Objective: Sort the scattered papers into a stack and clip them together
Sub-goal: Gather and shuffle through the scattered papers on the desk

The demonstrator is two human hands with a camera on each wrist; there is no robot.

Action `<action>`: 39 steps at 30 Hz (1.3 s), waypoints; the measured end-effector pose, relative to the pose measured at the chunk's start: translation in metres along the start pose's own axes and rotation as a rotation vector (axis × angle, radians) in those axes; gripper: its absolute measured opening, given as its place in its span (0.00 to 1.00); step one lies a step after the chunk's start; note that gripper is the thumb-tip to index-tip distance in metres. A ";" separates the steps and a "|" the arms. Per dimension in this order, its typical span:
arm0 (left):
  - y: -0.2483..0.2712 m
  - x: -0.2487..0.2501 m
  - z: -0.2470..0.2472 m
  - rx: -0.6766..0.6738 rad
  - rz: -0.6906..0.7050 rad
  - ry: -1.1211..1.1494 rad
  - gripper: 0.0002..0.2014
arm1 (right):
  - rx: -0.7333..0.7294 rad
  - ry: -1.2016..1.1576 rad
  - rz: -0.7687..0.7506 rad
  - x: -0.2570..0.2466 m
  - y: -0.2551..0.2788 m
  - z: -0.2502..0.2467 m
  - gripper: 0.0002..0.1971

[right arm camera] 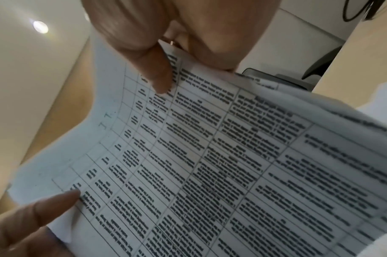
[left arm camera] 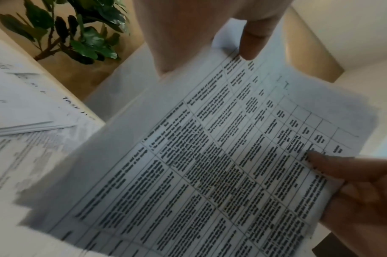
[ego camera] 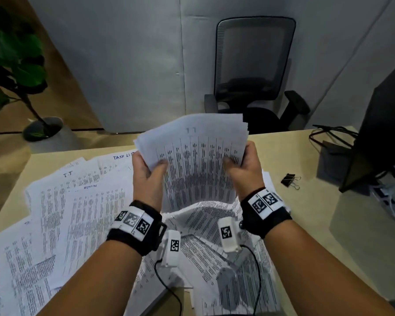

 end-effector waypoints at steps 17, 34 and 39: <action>0.006 -0.096 -0.040 0.064 -0.371 -0.595 0.11 | 0.240 0.833 0.545 0.120 0.025 -0.102 0.20; 0.012 -0.133 -0.028 -0.183 -0.632 -0.313 0.19 | 0.002 0.385 0.385 0.120 0.016 -0.077 0.06; 0.008 -0.145 -0.034 -0.101 -0.528 -0.549 0.19 | 0.021 0.415 0.433 0.137 0.011 -0.093 0.10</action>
Point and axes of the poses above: each hand's wrist, its own y-axis away from the middle knuckle, its own z-axis out of the palm, x = y × z, the point moved 4 cm from there along -y, towards the middle knuckle, and after that the axes turned 3 degrees about -z, right-handed, at the moved point
